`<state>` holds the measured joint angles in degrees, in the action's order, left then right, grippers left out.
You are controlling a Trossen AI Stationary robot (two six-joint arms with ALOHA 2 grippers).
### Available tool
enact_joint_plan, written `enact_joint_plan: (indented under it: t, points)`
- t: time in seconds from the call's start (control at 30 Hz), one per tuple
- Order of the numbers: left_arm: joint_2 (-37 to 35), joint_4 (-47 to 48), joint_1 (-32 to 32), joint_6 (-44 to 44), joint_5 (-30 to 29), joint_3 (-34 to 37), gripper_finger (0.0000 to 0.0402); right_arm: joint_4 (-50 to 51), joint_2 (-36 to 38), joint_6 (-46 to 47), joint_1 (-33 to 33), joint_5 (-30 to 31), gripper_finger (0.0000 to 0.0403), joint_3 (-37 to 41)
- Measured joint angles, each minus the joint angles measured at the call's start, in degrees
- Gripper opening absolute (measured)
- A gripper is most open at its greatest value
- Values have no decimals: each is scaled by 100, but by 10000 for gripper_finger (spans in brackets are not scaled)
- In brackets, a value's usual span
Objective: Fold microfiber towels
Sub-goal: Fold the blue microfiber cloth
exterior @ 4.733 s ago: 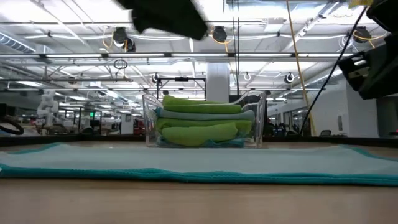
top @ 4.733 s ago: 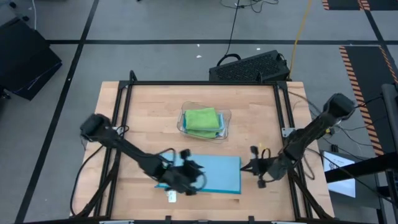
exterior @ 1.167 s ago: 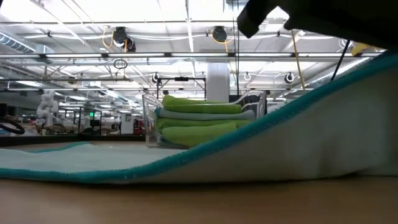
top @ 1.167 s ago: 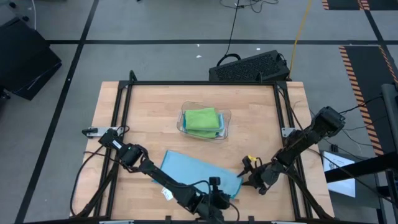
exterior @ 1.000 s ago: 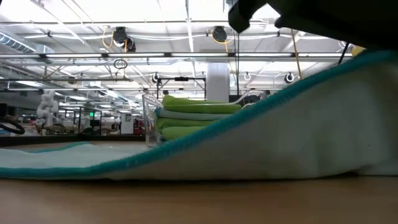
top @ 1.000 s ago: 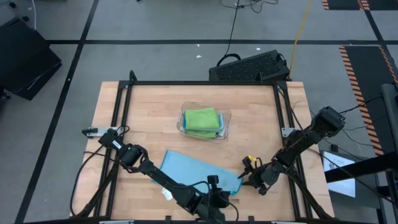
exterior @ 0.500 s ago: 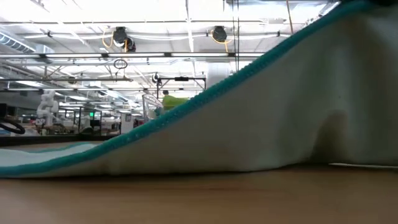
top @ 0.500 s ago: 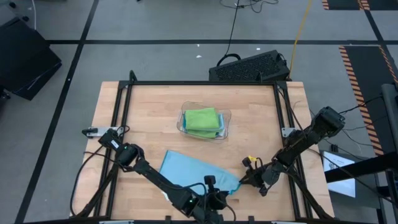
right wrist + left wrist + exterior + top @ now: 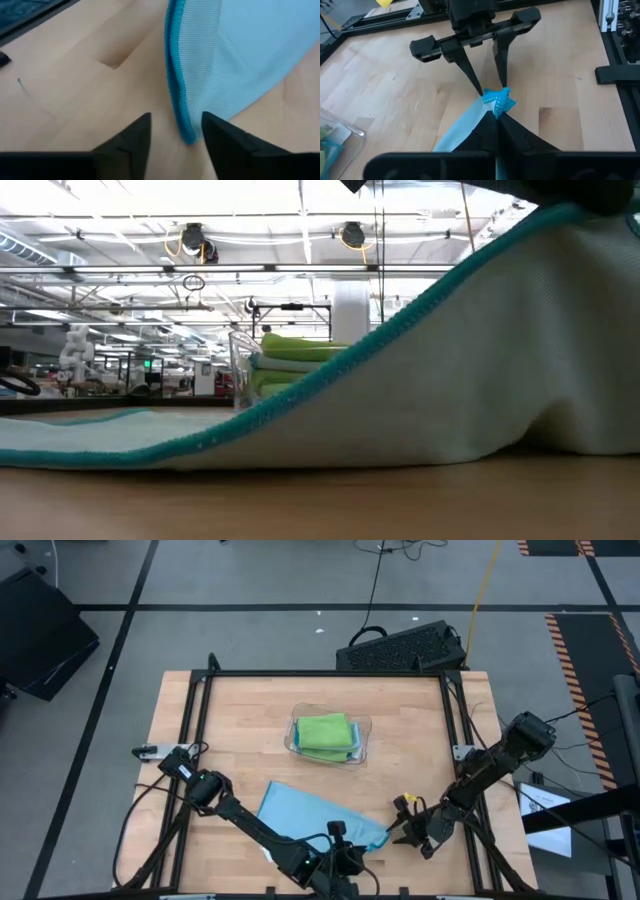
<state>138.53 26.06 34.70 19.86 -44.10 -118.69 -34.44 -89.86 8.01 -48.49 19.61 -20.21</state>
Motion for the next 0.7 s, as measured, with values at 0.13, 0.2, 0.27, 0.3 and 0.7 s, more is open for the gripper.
enact_joint_plan:
  t: [0.13,0.2,0.27,0.3,0.7]
  points:
    - [1,-10,-7,0,1,0,13,-3,0,292,-6,182,203,0]
    - [1,-6,-9,-2,3,0,8,-53,-35,332,0,291,211,0]
    - [4,-8,-13,-2,3,0,5,-234,-153,332,0,291,213,-2]
    - [4,-10,-15,-2,3,0,5,-359,-245,334,0,289,212,-4]
    - [4,-12,17,121,6,0,7,-207,-1095,717,-13,597,130,-360]
